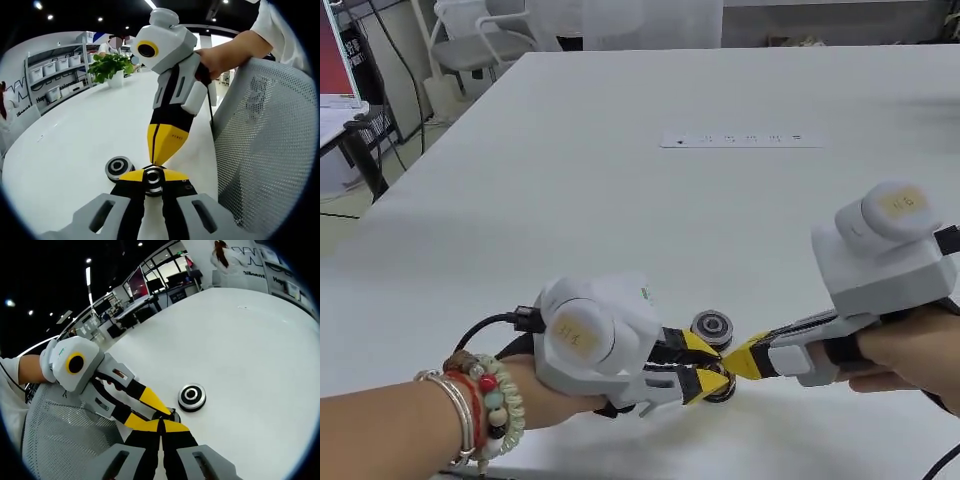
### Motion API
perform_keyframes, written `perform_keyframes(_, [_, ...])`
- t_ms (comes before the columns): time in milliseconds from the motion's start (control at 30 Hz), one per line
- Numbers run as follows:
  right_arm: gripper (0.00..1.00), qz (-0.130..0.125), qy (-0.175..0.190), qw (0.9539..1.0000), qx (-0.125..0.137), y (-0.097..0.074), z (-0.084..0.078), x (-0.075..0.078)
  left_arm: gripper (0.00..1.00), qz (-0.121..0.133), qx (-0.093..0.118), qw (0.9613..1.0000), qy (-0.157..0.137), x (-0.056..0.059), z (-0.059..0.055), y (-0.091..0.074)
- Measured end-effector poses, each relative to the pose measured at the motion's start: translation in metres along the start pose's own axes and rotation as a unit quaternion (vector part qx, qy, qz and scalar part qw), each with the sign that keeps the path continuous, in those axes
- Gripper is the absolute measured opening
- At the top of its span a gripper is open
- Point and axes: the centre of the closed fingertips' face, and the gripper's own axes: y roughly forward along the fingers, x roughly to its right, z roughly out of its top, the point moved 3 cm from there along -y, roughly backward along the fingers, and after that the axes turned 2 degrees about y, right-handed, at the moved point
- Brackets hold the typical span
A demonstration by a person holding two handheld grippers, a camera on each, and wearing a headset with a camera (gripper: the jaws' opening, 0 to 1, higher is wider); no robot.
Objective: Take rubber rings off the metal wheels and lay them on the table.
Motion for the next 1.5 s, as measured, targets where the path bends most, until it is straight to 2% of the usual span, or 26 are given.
perform_keyframes(233, [0.0,0.002,0.005,1.0,0.002,0.0,0.001,-0.001,0.07,-0.001,0.0,1.0,0.0,0.0,0.0,0.0])
perform_keyframes(467, [0.0,-0.01,0.009,0.9999,0.002,-0.002,0.0,0.004,0.08,-0.004,-0.006,1.0,0.005,-0.001,-0.001,-0.002])
perform_keyframes(533, [0.0,-0.009,0.011,0.9999,0.003,-0.002,0.001,0.005,0.08,-0.008,-0.014,0.9999,-0.006,-0.001,-0.004,-0.004])
perform_keyframes(567, [0.0,-0.008,0.012,0.9999,0.002,-0.003,0.0,0.005,0.09,-0.013,-0.012,0.9994,-0.031,-0.001,-0.005,-0.005])
perform_keyframes(767, [0.0,0.003,0.014,0.9999,0.007,-0.002,0.003,0.002,0.08,-0.012,-0.009,0.9997,-0.019,-0.001,-0.003,-0.004])
perform_keyframes(800, [0.0,0.029,0.019,0.9988,0.033,-0.002,0.011,-0.006,0.08,-0.012,-0.009,0.9997,-0.018,-0.001,-0.003,-0.004])
perform_keyframes(833, [0.0,0.038,0.034,0.9974,0.049,-0.005,0.017,-0.009,0.08,-0.012,-0.009,0.9997,-0.02,-0.001,-0.003,-0.004])
perform_keyframes(867, [0.0,-0.001,0.027,0.9996,0.013,-0.007,0.01,-0.001,0.08,-0.011,-0.009,0.9997,-0.019,-0.001,-0.003,-0.004])
perform_keyframes(900, [0.0,-0.017,-0.019,0.9994,0.023,-0.004,0.013,0.003,0.08,-0.01,-0.009,0.9997,-0.019,-0.001,-0.003,-0.004])
perform_keyframes(933, [0.0,-0.006,-0.011,0.9998,0.016,-0.001,0.01,-0.004,0.08,-0.01,-0.009,0.9997,-0.022,-0.001,-0.003,-0.004])
perform_keyframes(1000, [0.0,0.003,0.005,0.9998,0.02,-0.002,0.01,-0.006,0.08,-0.01,-0.009,0.9997,-0.019,-0.001,-0.003,-0.004])
perform_keyframes(1100, [0.0,-0.004,0.005,0.9998,0.019,-0.002,0.009,-0.002,0.09,-0.01,-0.011,0.9997,-0.017,-0.001,-0.002,-0.004])
perform_keyframes(1200, [0.0,-0.003,0.011,0.9997,0.021,-0.002,0.009,0.0,0.09,-0.01,-0.012,0.9995,-0.029,-0.001,-0.002,-0.004])
perform_keyframes(1300, [0.0,0.001,0.026,0.9994,0.022,-0.001,0.008,0.002,0.09,-0.01,-0.014,0.9995,-0.027,-0.001,-0.002,-0.004])
perform_keyframes(1500, [0.0,-0.007,0.033,0.9992,0.022,-0.003,0.007,0.005,0.1,-0.015,-0.019,0.9995,-0.02,0.0,0.0,-0.007])
